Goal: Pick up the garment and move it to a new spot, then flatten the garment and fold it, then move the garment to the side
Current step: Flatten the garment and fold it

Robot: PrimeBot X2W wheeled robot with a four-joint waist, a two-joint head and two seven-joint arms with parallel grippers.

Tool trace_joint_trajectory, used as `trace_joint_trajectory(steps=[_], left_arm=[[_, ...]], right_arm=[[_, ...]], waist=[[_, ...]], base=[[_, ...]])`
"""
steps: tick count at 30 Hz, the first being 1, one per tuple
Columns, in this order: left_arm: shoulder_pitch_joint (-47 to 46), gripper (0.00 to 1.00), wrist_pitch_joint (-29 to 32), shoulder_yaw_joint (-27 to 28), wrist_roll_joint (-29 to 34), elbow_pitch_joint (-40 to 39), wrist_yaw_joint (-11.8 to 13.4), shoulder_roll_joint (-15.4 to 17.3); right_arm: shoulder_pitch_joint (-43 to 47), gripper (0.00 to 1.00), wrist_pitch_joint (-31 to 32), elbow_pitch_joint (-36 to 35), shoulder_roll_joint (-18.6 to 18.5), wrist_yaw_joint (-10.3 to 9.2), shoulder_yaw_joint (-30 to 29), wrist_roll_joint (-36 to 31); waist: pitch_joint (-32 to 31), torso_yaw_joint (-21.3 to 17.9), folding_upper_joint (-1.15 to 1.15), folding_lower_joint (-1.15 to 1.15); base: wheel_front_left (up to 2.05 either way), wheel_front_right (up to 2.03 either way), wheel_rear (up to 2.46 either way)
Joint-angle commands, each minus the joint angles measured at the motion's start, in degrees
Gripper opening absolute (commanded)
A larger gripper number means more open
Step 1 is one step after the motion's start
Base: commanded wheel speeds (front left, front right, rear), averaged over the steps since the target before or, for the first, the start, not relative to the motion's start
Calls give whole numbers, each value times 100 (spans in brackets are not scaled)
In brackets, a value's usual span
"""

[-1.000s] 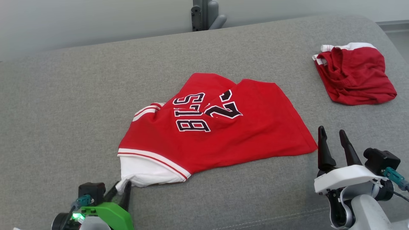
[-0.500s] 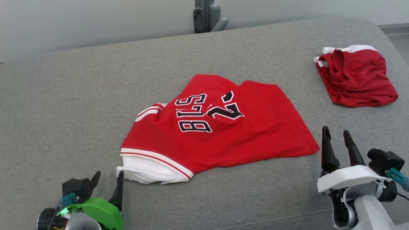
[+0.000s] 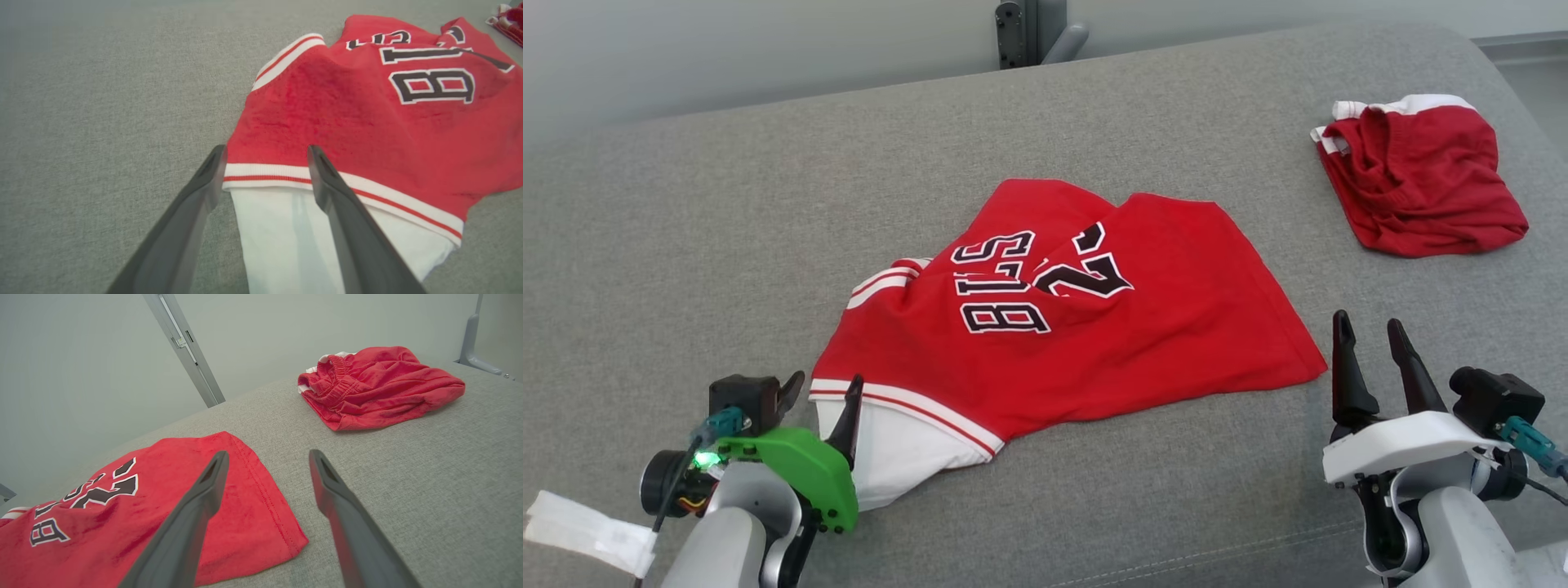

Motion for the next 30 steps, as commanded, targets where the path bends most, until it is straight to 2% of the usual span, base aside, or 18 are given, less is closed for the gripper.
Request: trace_joint_trajectory(steps=[1,12,13,14,15,16,19,26,30], left_arm=[[-236,100,59,-22,-33,250,-43,5],[-830,100,-69,-29,90,1513,142,52],[-855,82,-81,-35,66,1618,123,31],[-877,42,-88,-46,51,1719,101,14],[-905,18,-93,-67,49,1806,78,7],[-944,0,-118,-85,42,1885,58,-4],[-1085,0,-289,-125,46,2020,21,-27],[-1622,0,-1135,-131,271,2056,190,23],[-1957,0,-1386,-179,343,2226,227,1]], right_arm=[[-82,100,-1,-19,-13,-7,36,24],[-161,100,-25,-4,-12,-7,29,46],[-165,100,-27,-3,-13,-7,32,51],[-168,100,-30,1,-13,-7,33,56],[-173,100,-31,8,-12,-7,31,61],[-183,100,-34,13,-12,-7,30,56],[-212,100,-35,12,-13,-7,32,57],[-263,100,-46,-21,-13,-7,56,62],[-303,100,-38,-18,-12,-8,101,84]], waist=[[106,-120,54,0],[318,-314,54,0],[325,-318,54,0],[330,-319,54,0],[335,-319,54,0],[339,-318,54,0],[356,-307,54,0],[446,-300,54,0],[521,-341,54,0]], base=[[0,0,0],[0,0,0],[0,0,0],[0,0,0],[0,0,0],[0,0,0],[0,0,0],[0,0,0],[0,0,0]])
